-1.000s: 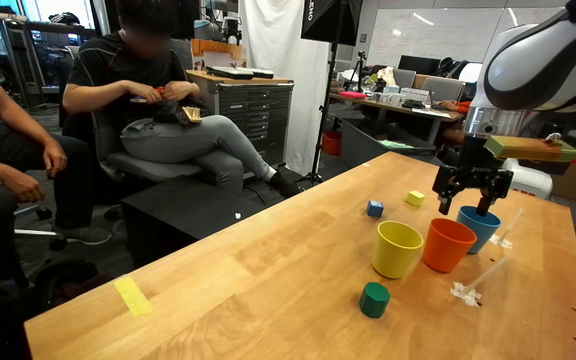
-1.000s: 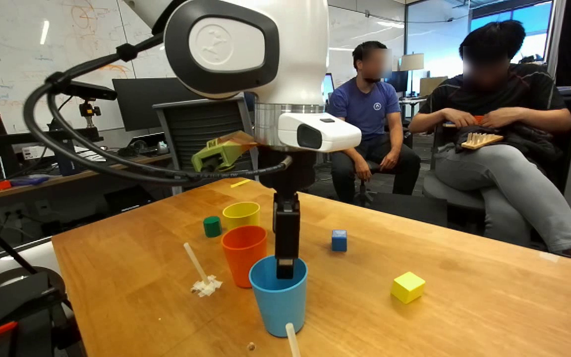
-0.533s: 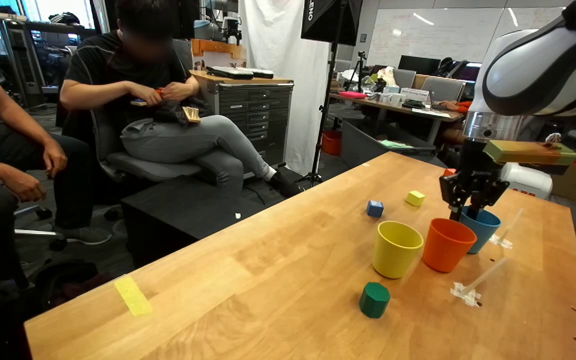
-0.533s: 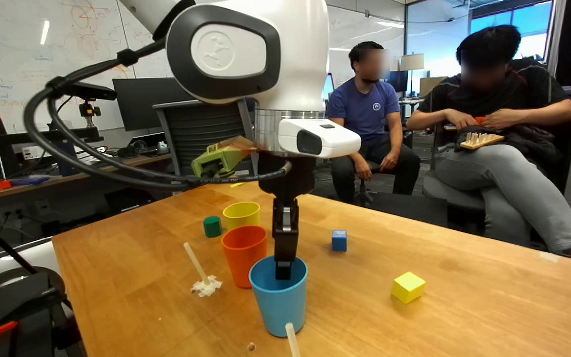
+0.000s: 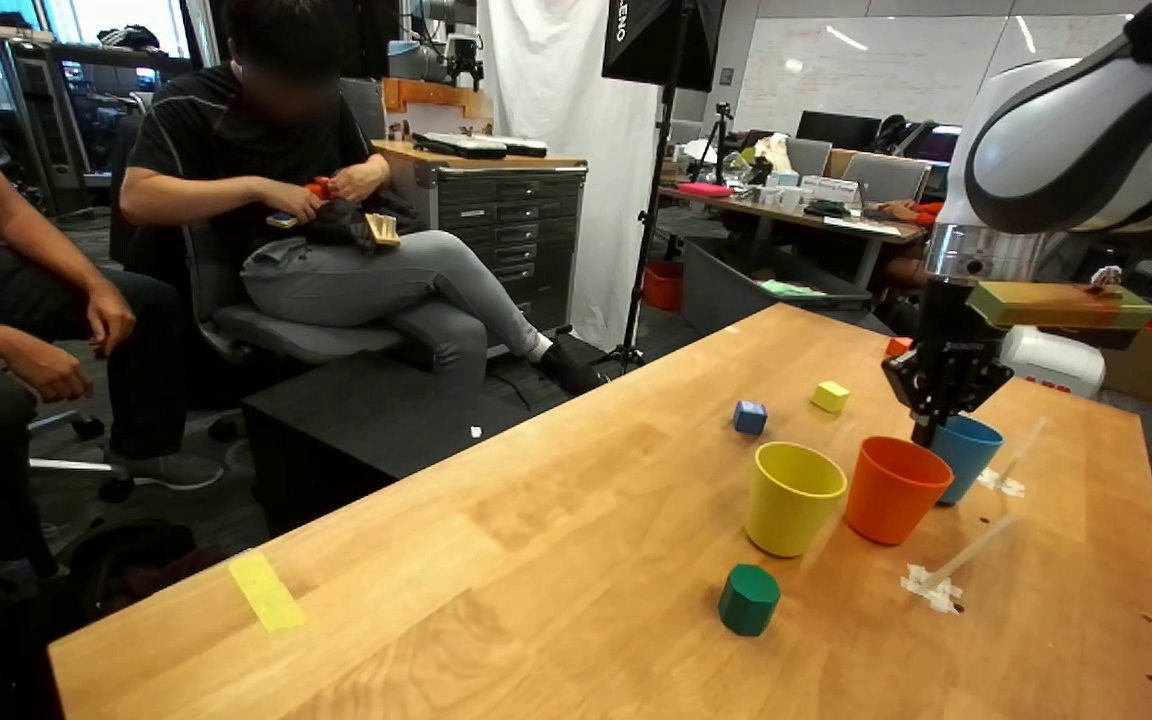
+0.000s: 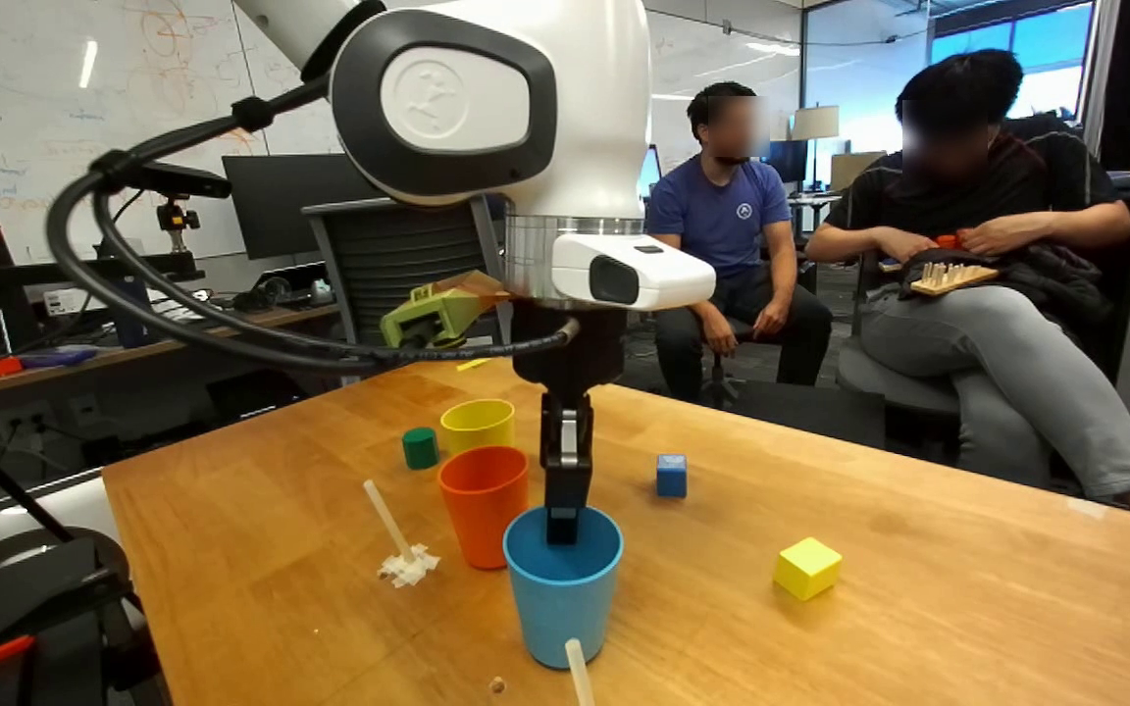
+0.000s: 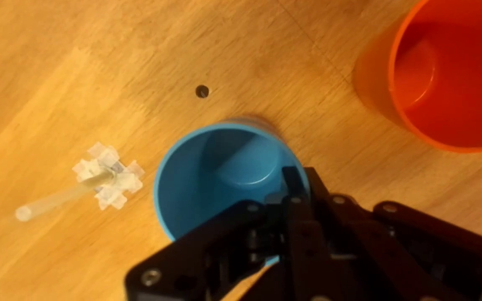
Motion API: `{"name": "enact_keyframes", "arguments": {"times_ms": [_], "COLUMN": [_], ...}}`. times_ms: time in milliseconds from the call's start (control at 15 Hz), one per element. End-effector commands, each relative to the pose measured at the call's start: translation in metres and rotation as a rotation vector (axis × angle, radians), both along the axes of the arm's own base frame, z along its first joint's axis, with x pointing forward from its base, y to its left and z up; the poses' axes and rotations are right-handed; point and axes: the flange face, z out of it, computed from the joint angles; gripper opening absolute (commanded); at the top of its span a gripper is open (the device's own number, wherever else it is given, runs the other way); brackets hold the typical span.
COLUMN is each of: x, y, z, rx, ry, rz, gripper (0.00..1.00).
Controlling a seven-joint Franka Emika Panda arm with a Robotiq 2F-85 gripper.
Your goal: Put the blue cup into the orange cup then put the yellow cup into the blue cup
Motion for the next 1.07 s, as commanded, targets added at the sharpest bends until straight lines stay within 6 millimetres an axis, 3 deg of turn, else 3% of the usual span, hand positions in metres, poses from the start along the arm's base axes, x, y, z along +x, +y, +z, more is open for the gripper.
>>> {"name": "enact_keyframes", "arguments": {"times_ms": [0, 467, 1000], "x": [0.004, 0.002, -0.002], "y": [-0.003, 0.003, 0.035], "z": [0.014, 0.05, 0.103], "rx": [-0.011, 0.012, 0.084], "ry": [-0.019, -0.078, -0.193], "rz": [-0.01, 0.01, 0.06], "gripper": [0.01, 0.01, 0.01]}}
